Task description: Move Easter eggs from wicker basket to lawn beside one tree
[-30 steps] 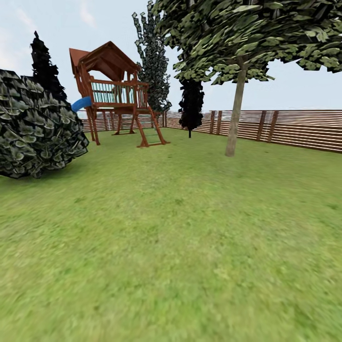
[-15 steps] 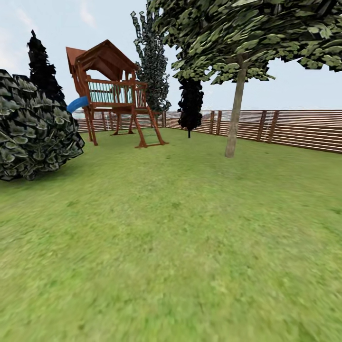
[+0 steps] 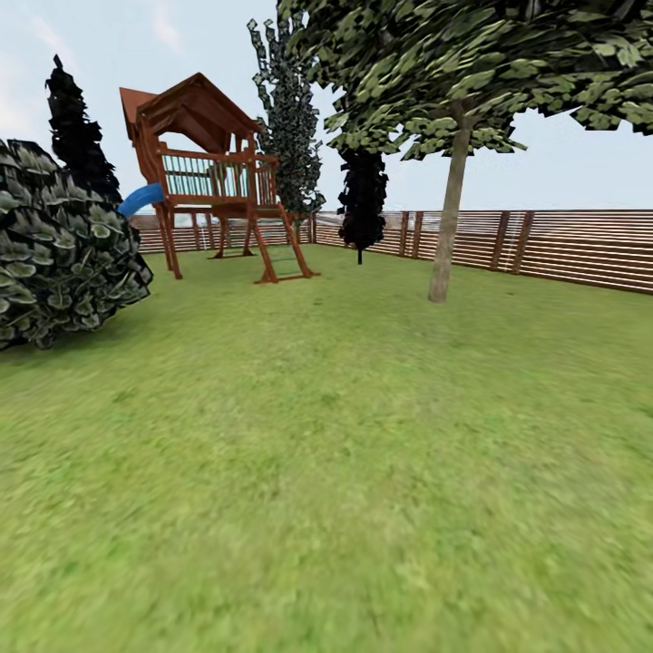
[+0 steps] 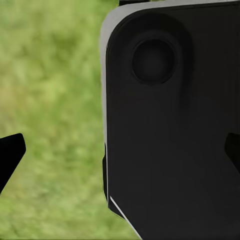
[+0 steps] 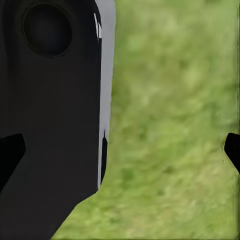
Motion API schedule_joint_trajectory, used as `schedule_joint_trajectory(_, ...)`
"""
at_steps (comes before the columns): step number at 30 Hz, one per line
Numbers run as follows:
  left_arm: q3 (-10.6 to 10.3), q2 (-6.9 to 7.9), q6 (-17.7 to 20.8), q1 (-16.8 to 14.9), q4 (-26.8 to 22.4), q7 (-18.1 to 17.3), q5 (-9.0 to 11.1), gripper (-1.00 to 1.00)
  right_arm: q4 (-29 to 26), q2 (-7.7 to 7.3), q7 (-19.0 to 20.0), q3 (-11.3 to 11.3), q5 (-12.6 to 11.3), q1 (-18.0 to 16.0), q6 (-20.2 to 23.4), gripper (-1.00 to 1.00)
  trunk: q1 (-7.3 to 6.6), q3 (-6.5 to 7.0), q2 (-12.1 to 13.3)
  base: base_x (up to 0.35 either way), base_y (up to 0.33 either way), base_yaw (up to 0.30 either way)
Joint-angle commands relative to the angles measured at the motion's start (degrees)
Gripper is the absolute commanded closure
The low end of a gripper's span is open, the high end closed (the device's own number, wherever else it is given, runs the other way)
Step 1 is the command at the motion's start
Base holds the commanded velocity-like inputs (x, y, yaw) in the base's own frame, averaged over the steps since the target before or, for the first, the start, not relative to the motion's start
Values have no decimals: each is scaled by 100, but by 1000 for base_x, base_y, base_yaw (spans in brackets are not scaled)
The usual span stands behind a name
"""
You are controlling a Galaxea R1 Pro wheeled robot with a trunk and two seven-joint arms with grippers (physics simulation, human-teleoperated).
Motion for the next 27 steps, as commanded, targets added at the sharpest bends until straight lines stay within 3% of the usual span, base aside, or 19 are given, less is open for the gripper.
schedule_joint_trajectory(1, 0, 0, 3, 6, -13, 5, -3, -100, 7, 0, -4, -5, 47, -4, 4, -100, 3, -4, -2, 294, -150, 0)
schedule_joint_trajectory(27, 16, 1, 3, 6, -13, 5, -3, -100, 8, 0, -4, -2, 47, -4, 10, -100, 3, -4, -2, 294, -150, 11)
